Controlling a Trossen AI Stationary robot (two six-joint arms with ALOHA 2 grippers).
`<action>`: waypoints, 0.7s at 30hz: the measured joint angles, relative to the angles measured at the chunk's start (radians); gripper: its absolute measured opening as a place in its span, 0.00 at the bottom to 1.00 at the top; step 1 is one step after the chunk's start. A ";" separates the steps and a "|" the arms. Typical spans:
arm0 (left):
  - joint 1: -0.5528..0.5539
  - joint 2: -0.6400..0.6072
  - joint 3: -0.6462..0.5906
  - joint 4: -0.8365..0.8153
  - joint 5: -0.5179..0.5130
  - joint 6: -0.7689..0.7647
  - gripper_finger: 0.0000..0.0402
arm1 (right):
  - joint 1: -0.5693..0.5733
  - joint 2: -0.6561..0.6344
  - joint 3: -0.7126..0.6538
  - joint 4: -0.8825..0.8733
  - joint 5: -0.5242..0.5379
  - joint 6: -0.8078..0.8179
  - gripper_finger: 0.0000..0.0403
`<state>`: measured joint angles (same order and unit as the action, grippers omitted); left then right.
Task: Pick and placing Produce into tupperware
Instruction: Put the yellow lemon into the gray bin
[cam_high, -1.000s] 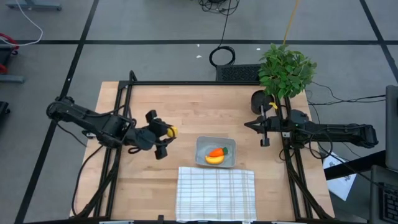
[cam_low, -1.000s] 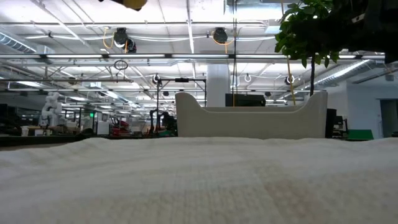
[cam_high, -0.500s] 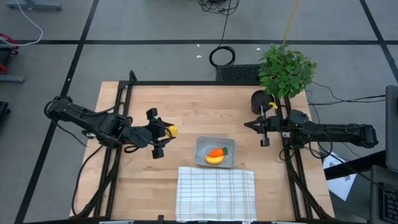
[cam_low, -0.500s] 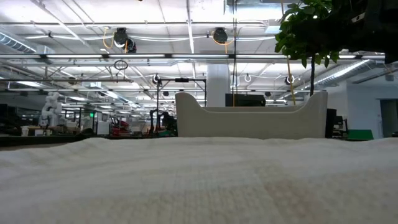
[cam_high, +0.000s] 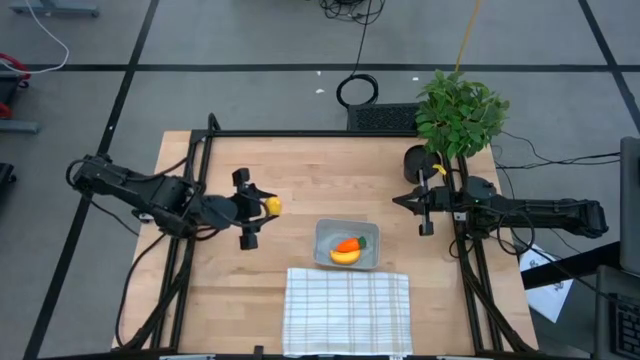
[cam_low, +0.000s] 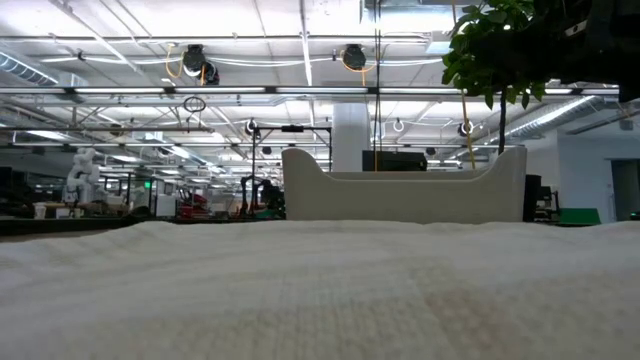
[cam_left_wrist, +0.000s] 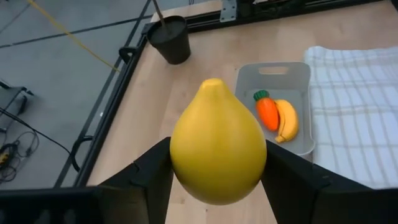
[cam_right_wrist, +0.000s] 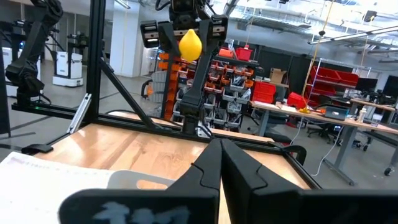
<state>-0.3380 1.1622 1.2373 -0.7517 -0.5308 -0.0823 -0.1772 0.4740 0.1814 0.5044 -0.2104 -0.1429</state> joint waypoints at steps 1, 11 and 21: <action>0.004 0.000 0.000 0.000 0.009 0.002 0.52 | 0.000 0.000 0.000 0.000 0.000 0.000 0.00; 0.111 0.054 0.000 0.148 0.033 -0.032 0.52 | 0.000 0.000 0.000 0.001 0.000 0.000 0.00; 0.231 0.225 0.000 0.388 0.214 0.059 0.52 | 0.000 0.000 0.000 0.001 0.000 -0.002 0.00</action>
<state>-0.1070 1.3875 1.2373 -0.3636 -0.3170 -0.0231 -0.1772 0.4744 0.1814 0.5049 -0.2104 -0.1452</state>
